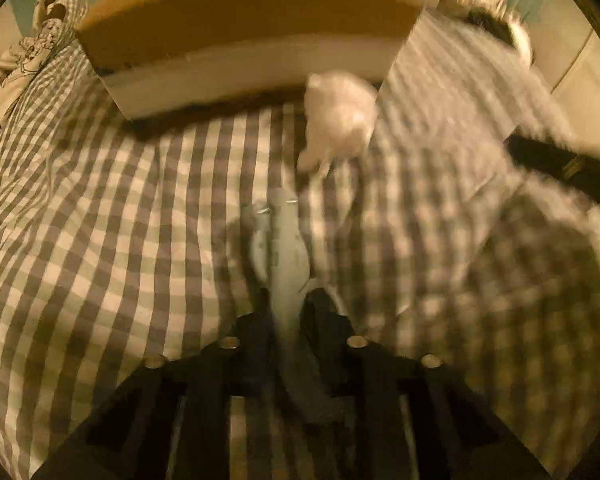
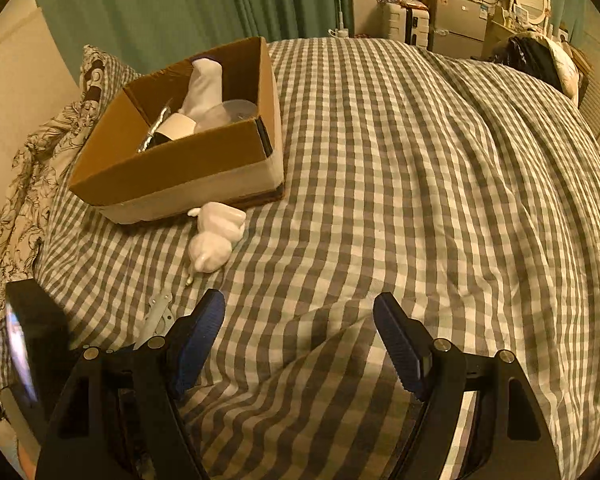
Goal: Organize objects
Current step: 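Grasp the grey coiled cable with the left gripper, then grasp the white glove with the right gripper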
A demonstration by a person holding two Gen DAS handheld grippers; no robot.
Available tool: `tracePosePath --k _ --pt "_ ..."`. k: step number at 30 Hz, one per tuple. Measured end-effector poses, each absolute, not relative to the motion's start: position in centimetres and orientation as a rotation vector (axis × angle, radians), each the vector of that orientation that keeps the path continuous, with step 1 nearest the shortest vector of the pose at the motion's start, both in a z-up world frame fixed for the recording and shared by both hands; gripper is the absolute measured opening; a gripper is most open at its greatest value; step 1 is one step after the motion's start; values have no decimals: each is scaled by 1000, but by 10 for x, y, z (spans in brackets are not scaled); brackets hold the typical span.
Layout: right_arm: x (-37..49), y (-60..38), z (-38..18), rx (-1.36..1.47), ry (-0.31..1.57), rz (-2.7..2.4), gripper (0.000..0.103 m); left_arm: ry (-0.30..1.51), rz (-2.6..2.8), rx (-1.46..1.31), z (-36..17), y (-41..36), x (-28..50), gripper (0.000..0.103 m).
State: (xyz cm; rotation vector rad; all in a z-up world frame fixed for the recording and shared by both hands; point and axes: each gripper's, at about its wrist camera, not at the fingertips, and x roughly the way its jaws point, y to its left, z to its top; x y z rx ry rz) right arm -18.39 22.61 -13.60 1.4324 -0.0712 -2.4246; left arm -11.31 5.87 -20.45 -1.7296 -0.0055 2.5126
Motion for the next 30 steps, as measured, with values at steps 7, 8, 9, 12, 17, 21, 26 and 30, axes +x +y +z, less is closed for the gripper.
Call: tracePosePath --k 7,8,9,12,17,21,26,30 --pt "-184 217 -136 1446 2 -2434 77 -77 2603 -1590 -165 30 -102 10" --pt "-184 212 -135 1439 23 -2427 77 -75 2631 -1564 -158 24 -102 10" --pt "-185 210 -134 1433 28 -2421 77 -76 2649 -1547 -151 19 -104 10" --pt "-193 194 -134 1424 32 -2392 77 -88 2712 -1499 -135 1 -109 10" --pt "-218 159 -145 1464 73 -2334 77 -89 2792 -1464 -117 -23 -125 10" --pt "-242 132 -166 1524 91 -2289 77 -102 2820 -1467 -115 -33 -139 10" --pt "-258 117 -192 1584 89 -2254 68 -97 2823 -1487 -117 -36 -148 10" --pt "-254 118 -193 1578 46 -2213 53 -93 2825 -1484 -117 -34 -147 10"
